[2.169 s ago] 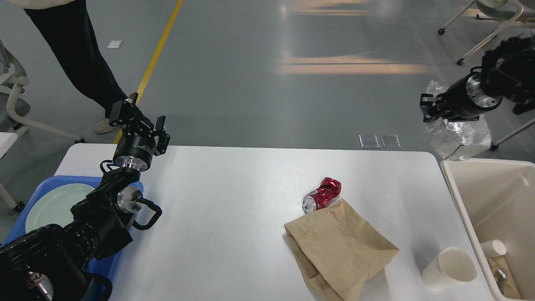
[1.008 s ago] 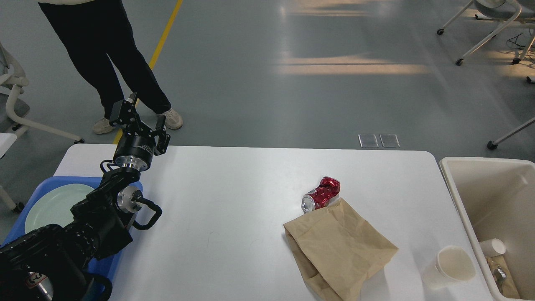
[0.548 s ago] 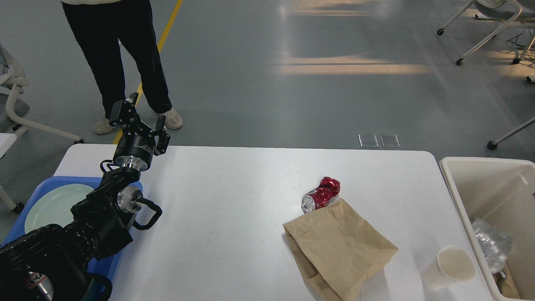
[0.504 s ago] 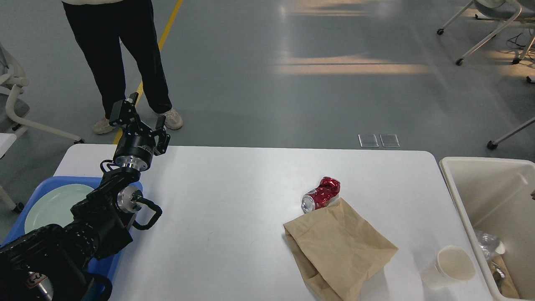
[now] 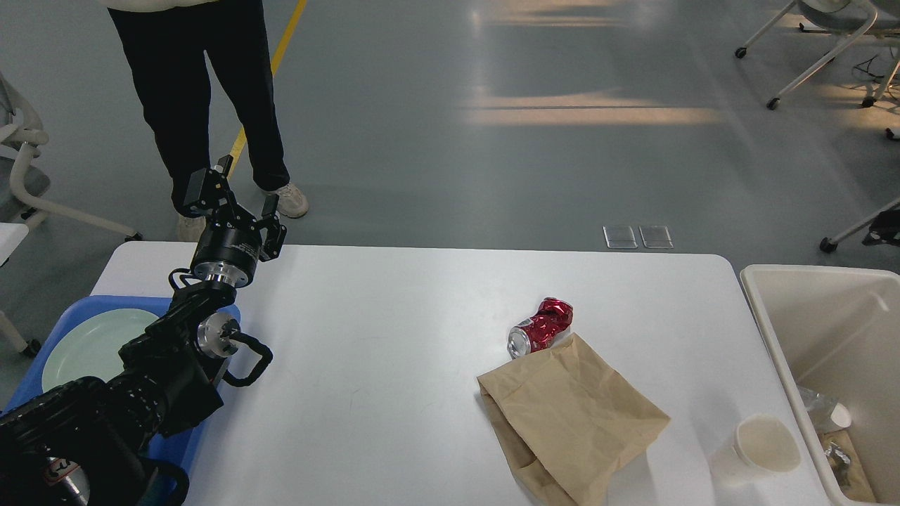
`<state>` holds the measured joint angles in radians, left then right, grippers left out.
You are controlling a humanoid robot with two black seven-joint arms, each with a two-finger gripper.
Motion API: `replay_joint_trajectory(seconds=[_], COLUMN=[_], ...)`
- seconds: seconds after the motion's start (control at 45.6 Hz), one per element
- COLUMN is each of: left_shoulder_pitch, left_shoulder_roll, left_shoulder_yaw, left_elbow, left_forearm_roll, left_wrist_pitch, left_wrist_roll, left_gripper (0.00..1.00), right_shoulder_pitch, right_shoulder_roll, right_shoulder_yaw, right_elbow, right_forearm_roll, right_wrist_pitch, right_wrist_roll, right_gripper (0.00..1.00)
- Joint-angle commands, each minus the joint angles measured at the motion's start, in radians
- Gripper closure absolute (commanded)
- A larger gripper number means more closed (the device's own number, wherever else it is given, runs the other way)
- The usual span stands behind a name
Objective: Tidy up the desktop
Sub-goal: 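Swing the right gripper back over the table toward the red can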
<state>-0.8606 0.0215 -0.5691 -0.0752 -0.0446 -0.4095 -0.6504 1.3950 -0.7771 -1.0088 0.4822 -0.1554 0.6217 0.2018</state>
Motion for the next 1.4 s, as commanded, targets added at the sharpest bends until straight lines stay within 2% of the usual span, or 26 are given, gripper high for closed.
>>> replay_joint_trajectory(seconds=[0.0,0.307,0.46,0.679,0.832,1.03,1.38], left_shoulder_pitch=[0.0,0.0,0.0,0.0,0.0,0.002,0.0], left_shoulder_roll=[0.0,0.0,0.0,0.0,0.0,0.0,0.0], left_shoulder_yaw=[0.0,0.0,0.0,0.0,0.0,0.0,0.0], left_elbow=[0.0,0.0,0.0,0.0,0.0,0.0,0.0], left_forearm_roll=[0.0,0.0,0.0,0.0,0.0,0.0,0.0], left_wrist_pitch=[0.0,0.0,0.0,0.0,0.0,0.0,0.0], left_wrist_roll=[0.0,0.0,0.0,0.0,0.0,0.0,0.0], left_gripper=[0.03,0.03,0.03,0.03,0.03,0.03,0.03], right_shoulder_pitch=[0.108,0.33,0.464,0.585,0.561,0.417,0.138], right_shoulder_roll=[0.001,0.024,0.104,0.243,0.358,0.466,0.552], right_shoulder_yaw=[-0.008,-0.028,-0.096,-0.126,-0.047,0.076,0.147], right_elbow=[0.003,0.053,0.136,0.263,0.262,0.25,0.168], right_forearm_roll=[-0.019,-0.081,-0.141,-0.17,-0.151,-0.096,-0.082], right_wrist_pitch=[0.13,0.253,0.285,0.268,0.251,0.216,0.009], right_wrist_roll=[-0.001,0.001,0.001,0.001,0.001,-0.001,-0.001], right_gripper=[0.0,0.0,0.0,0.0,0.0,0.0,0.0])
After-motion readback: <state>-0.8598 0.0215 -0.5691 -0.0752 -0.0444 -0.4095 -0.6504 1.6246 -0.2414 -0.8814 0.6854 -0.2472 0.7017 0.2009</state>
